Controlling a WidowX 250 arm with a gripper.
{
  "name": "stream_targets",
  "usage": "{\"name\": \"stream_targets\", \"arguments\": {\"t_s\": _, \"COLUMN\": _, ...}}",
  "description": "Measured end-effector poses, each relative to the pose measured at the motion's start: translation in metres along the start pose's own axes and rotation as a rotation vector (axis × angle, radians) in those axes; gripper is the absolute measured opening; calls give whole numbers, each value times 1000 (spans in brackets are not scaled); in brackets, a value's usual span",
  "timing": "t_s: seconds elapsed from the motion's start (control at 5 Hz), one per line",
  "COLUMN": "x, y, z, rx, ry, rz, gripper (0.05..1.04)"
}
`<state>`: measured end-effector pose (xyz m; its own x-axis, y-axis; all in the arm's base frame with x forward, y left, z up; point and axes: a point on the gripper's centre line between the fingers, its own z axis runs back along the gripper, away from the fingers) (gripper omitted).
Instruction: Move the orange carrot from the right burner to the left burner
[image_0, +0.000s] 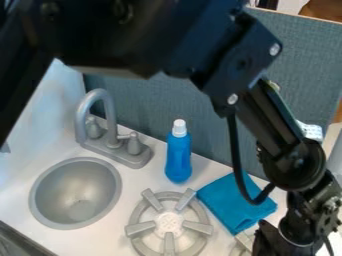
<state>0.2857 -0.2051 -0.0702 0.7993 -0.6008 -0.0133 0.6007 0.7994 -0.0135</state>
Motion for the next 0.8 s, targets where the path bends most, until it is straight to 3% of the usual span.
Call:
{"name": "stream_targets", "arguments": {"t_s": 0.2, "x": -1, "y": 1, "z": -6, "rx": 5, "ry": 23, "rz": 18, "gripper": 917}}
{"name": "stream_targets", "arguments": {"t_s": 0.4, "x": -2, "y": 1, "z": -6, "rx": 6, "ry": 28, "rz": 29, "gripper": 669}}
{"name": "stream_targets", "arguments": {"t_s": 0.6, "x": -4, "y": 1, "z": -7, "rx": 12, "ry": 37, "rz": 29, "gripper": 494}}
{"name": "stream_targets", "arguments": {"t_s": 0.8, "x": -11, "y": 3, "z": -10, "rx": 20, "ry": 54, "rz": 20, "gripper": 401}}
